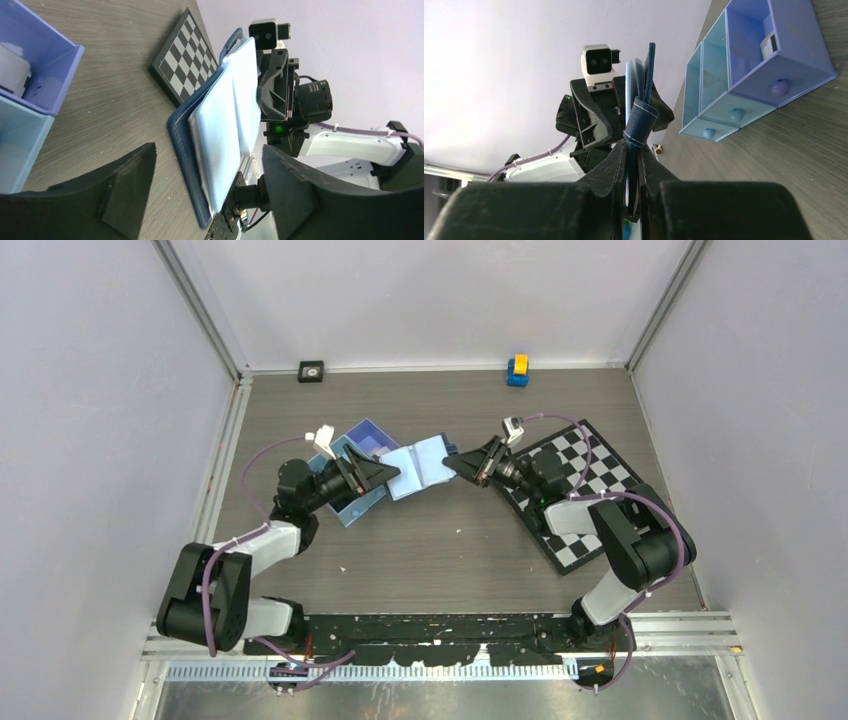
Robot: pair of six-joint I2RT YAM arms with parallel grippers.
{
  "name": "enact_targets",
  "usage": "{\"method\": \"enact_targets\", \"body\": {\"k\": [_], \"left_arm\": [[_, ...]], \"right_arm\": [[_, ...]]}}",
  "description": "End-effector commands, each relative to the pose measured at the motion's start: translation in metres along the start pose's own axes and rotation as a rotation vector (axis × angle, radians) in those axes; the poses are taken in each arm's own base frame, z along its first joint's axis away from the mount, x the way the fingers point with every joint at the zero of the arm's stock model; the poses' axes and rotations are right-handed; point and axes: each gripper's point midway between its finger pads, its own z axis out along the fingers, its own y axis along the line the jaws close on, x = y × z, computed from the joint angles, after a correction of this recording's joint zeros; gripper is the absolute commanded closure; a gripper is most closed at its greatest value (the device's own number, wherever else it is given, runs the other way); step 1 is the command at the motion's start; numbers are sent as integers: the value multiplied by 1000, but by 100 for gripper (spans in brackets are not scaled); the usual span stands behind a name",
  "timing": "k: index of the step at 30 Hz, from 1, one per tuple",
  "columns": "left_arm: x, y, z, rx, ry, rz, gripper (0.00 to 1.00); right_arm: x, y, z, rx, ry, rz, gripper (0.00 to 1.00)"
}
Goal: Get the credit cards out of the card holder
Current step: Remove the credit card from the card holder.
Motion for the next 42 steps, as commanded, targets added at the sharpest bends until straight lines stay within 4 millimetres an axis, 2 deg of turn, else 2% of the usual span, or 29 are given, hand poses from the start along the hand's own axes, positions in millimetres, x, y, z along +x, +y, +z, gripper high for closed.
{"method": "enact_targets", "body": {"k": [1, 3, 6, 7, 8, 10, 12, 15, 17, 18, 21, 25, 30, 37, 42], "left_arm": [[-7, -24, 9, 106, 11, 53, 30], [-5, -22, 12, 112, 24, 39, 46], [-6, -20, 16, 129, 32, 28, 87], [-5, -18, 18, 123, 39, 21, 97], [-5, -13, 20, 106, 42, 11, 100], [-3, 1, 21, 49, 51, -15, 100], [-3, 18, 20, -25, 53, -34, 100], [-1, 39, 15, -140, 60, -60, 100], [0, 46, 13, -189, 70, -49, 100], [-1, 46, 12, -199, 73, -45, 100], [-1, 45, 11, -203, 69, -41, 100], [-2, 44, 11, -202, 69, -38, 100], [-3, 43, 11, -196, 68, -30, 100], [-4, 21, 16, -70, 71, -33, 100], [1, 12, 21, -16, 96, -43, 100]], "right_arm": [[12, 17, 17, -47, 41, -94, 100], [22, 13, 23, -21, 69, -115, 99], [35, 3, 31, 67, 111, -172, 99], [36, -3, 33, 115, 116, -203, 99], [39, -9, 34, 165, 130, -252, 98], [47, -23, 32, 280, 164, -304, 95], [46, -29, 29, 356, 164, -357, 92], [40, -34, 24, 411, 136, -390, 77], [38, -33, 23, 413, 127, -396, 65], [38, -34, 23, 413, 125, -396, 64], [36, -35, 22, 422, 118, -397, 64], [37, -36, 22, 425, 125, -398, 76], [41, -32, 25, 402, 145, -397, 82], [53, -36, 30, 424, 198, -428, 84], [61, -39, 34, 448, 227, -457, 83]]}}
